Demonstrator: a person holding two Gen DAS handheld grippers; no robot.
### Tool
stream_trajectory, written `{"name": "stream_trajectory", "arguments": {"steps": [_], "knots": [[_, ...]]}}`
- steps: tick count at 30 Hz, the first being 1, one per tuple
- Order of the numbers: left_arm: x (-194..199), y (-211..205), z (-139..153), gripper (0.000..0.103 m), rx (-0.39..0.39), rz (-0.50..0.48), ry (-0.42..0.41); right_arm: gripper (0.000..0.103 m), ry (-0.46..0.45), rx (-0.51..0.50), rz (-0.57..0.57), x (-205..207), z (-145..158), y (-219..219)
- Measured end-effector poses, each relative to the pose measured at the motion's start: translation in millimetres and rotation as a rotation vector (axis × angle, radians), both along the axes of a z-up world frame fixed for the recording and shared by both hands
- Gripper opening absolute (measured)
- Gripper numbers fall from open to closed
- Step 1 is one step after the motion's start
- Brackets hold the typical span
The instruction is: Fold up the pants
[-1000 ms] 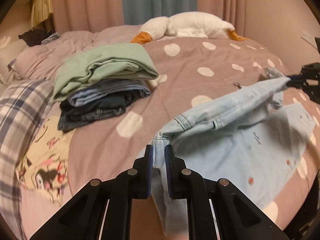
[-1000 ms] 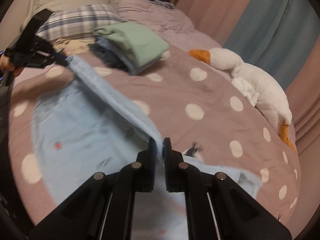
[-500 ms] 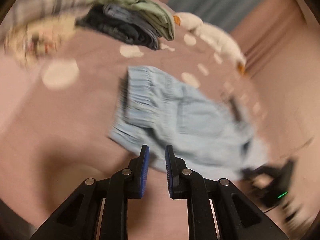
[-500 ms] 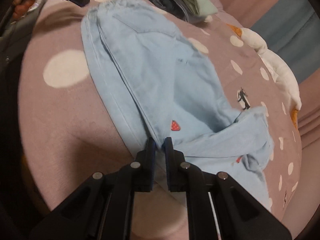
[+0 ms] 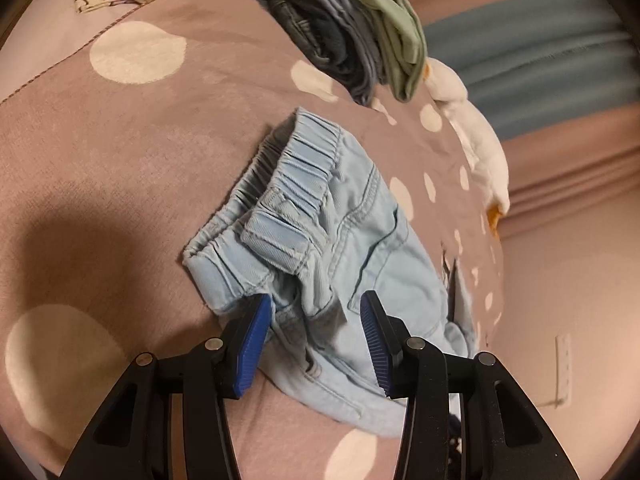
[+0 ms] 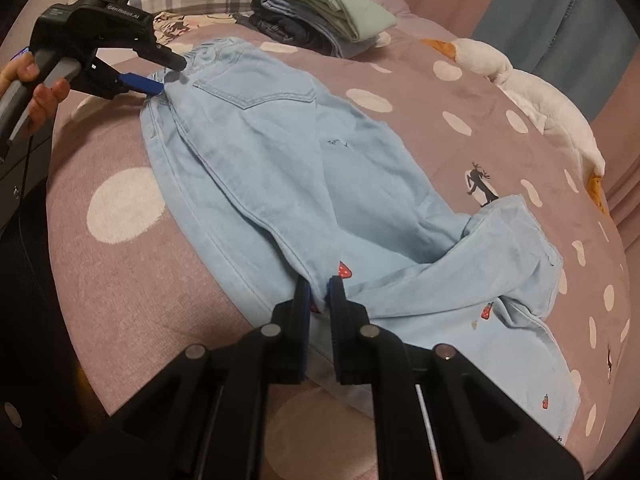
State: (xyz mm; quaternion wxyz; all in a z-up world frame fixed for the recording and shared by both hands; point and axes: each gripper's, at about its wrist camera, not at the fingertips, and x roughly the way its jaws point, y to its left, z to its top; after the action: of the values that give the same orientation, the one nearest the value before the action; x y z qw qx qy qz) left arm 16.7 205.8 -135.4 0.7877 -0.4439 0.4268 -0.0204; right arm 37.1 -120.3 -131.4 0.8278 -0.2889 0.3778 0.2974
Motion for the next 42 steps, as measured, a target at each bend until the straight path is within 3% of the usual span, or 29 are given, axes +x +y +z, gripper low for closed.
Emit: {"name": "stream_trajectory", "arguments": {"steps": [6, 10, 18, 22, 26, 28, 29, 32, 35, 37, 38, 39, 42], "knots": [[-2, -4, 12, 0.045, 0.037, -0.028, 0.042, 0.009, -0.022, 0.0, 0.023, -6, 11, 1], [-10, -2, 15, 0.045, -0.103, -0.043, -0.016, 0.009, -0.03, 0.044, 0.013, -3, 23, -2], [-2, -21, -2, 0.045, -0.139, -0.096, 0.044, 0.009, -0.071, 0.156, -0.029, 14, 61, -7], [1, -17, -7, 0.045, -0.157, -0.057, 0.032, 0.009, -0.093, 0.203, -0.039, 18, 79, -9], [6, 0, -7, 0.045, -0.175, 0.041, -0.029, 0.009, -0.082, 0.228, -0.042, 11, 82, -15], [3, 7, -5, 0.032, -0.159, 0.087, -0.054, 0.008, -0.072, 0.231, -0.041, 8, 78, -17], [1, 8, -1, 0.009, -0.143, 0.086, -0.071, 0.008, -0.077, 0.221, -0.043, 7, 76, -17], [-11, 10, 12, 0.006, -0.051, 0.074, -0.09, 0.007, -0.048, 0.201, -0.044, 8, 64, -20], [-17, 11, 11, 0.006, -0.034, 0.065, -0.067, 0.008, 0.029, 0.181, -0.022, 10, 46, -19], [-19, 11, 11, 0.006, -0.023, 0.059, -0.07, 0.019, 0.073, 0.202, -0.006, 6, 40, -20], [-18, 11, 11, 0.006, -0.022, 0.058, -0.068, 0.038, 0.072, 0.2, -0.002, 3, 37, -18], [-15, 9, 11, 0.006, -0.026, 0.06, -0.066, 0.049, 0.063, 0.201, 0.009, -2, 34, -16], [-9, 5, 20, 0.006, -0.032, 0.058, -0.089, 0.043, 0.063, 0.169, 0.054, -7, 24, -7]]}}
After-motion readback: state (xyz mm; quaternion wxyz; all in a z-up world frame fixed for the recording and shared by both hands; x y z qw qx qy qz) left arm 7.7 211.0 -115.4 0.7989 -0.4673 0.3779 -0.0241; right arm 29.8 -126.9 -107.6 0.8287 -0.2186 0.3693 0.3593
